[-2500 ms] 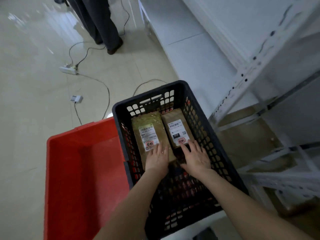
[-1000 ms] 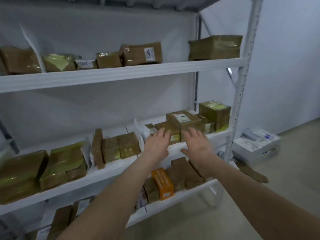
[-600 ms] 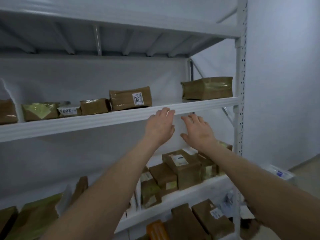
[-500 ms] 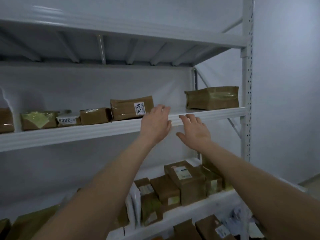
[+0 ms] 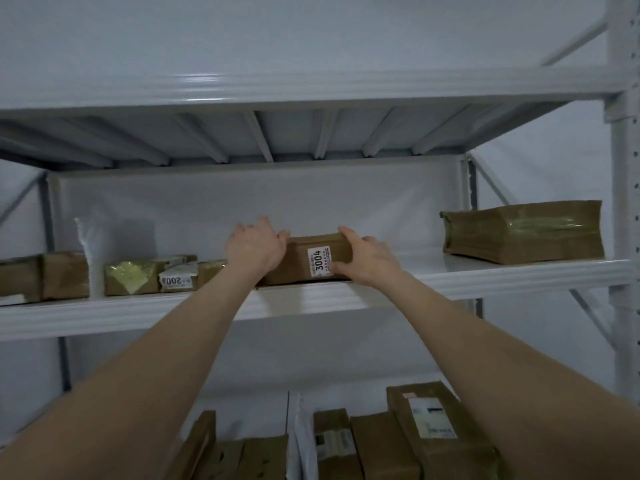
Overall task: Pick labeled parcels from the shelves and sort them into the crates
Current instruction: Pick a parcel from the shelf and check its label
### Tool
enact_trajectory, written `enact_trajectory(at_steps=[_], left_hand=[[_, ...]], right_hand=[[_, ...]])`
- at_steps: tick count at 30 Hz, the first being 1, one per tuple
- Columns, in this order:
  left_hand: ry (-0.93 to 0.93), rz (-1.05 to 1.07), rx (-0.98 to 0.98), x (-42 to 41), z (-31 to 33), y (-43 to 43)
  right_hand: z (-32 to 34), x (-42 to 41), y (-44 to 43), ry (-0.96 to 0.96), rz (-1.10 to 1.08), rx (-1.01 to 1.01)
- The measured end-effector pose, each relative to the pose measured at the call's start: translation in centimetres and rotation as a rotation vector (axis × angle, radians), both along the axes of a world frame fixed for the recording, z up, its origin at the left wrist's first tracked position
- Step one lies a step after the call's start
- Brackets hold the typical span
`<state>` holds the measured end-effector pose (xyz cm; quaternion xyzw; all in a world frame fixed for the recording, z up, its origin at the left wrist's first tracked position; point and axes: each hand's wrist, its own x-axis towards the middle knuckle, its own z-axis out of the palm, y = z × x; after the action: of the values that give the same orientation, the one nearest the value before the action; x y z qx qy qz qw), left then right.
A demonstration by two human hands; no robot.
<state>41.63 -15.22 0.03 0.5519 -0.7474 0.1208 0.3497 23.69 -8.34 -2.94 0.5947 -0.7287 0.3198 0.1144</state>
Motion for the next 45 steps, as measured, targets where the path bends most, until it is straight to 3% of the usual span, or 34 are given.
enact_trajectory(at_steps=[4,10,13,19,23,27,31,37,40,45], left_hand=[[0.146,-0.081,0.167,-2.0,0.0,0.6],[0.852,-0.406,0.159,-5.8,-1.6,2.7],[0.949,-0.544,0.126,-8.2,-1.9,4.7],[0.817,-0.709,0.128,-13.0,-2.0,6.2],[0.601,-0.715,0.249,-15.9,-3.2,6.3],[0.472,-0.727,0.333,-17.6,-3.3,6.4],[0.439,-0.770,0.346,-17.3,-3.7,8.1],[0.277,-0.525,0.161,-10.7,-5.5,8.5],[0.273,-0.391,0.104,-6.1,-5.2,7.4],[0.259,-0.252,0.020,1.8,-3.9,4.5]], right_hand=[[0.3,-1.0,-0.1,-0.070,0.106,-0.049],[-0.7,-4.4,3.3,-0.257,0.045,-0.305],[-0.8,-6.2,5.1,-0.257,0.001,-0.363],[-0.3,-9.6,8.2,-0.189,-0.065,-0.374],[-0.3,-12.0,8.8,-0.123,-0.156,-0.202],[-1.1,-12.5,8.4,0.202,-0.282,-0.152],[-2.3,-11.3,7.2,0.413,-0.202,-0.058],[-2.8,-9.0,6.1,0.338,-0.257,-0.073],[-2.8,-3.2,4.6,0.327,-0.078,-0.160],[-1.3,6.3,1.1,0.227,0.128,-0.121]])
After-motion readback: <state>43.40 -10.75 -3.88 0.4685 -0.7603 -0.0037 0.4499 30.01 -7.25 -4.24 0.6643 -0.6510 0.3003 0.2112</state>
